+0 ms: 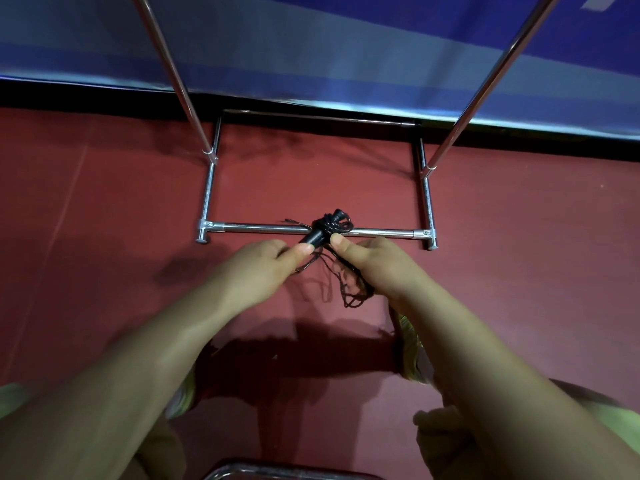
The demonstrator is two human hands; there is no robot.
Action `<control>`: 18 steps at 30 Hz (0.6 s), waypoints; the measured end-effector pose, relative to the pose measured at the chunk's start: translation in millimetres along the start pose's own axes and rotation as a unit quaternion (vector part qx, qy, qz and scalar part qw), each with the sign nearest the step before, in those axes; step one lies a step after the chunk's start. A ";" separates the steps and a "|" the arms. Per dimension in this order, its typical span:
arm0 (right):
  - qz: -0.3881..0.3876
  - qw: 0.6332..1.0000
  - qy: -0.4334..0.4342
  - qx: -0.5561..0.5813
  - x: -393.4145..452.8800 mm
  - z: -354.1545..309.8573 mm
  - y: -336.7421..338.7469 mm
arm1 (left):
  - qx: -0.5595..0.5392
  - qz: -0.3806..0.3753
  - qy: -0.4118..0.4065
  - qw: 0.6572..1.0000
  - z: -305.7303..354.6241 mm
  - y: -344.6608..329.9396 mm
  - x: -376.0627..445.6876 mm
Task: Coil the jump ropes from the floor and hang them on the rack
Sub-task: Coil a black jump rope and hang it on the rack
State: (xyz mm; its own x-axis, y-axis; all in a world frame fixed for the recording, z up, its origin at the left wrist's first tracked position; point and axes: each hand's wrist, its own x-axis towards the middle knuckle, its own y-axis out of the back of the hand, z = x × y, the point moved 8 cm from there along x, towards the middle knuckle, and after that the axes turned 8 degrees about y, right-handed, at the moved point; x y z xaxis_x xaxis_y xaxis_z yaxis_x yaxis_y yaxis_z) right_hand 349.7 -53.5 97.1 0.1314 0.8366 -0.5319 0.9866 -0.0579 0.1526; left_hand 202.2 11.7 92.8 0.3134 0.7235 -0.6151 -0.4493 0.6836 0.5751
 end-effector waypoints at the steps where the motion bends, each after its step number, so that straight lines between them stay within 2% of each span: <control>1: -0.013 1.000 -0.005 0.026 -0.8 -0.1 -4.0 | 0.033 0.013 -0.005 0.999 -0.2 3.3 -0.8; 5: -0.071 0.990 -0.062 0.109 -6.3 3.0 -17.0 | 0.174 0.079 -0.021 0.981 3.9 14.5 -6.8; 8: -0.032 0.996 -0.032 0.077 -3.2 1.2 -12.7 | 0.208 0.119 -0.052 0.969 12.5 16.3 -12.6; 10: 0.000 0.997 0.007 0.076 -0.9 -2.0 -9.8 | 0.195 0.120 -0.067 0.971 13.6 15.1 -12.7; 12: 0.010 0.996 0.041 0.080 0.3 -7.3 -8.1 | 0.129 0.086 -0.070 0.985 10.1 12.7 -9.6; 15: 0.008 0.995 0.084 0.062 2.3 -14.3 -4.3 | -0.066 -0.015 -0.048 0.997 7.0 7.6 -3.6; 17: -0.008 0.993 0.110 0.049 1.7 -18.7 -4.4 | -0.222 -0.123 0.023 0.967 6.1 -1.7 -6.7; 18: -0.018 0.991 0.121 0.052 1.0 -20.8 -5.4 | -0.263 -0.181 0.060 0.946 5.6 -8.6 -10.7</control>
State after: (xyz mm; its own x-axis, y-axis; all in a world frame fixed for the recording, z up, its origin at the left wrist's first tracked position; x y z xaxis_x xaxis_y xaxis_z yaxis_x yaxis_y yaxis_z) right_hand 342.5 -41.0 113.1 0.0811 0.9447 -0.3176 0.9965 -0.0707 0.0442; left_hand 207.4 -1.4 97.5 0.4443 0.4131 -0.7950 -0.6945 0.7194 -0.0143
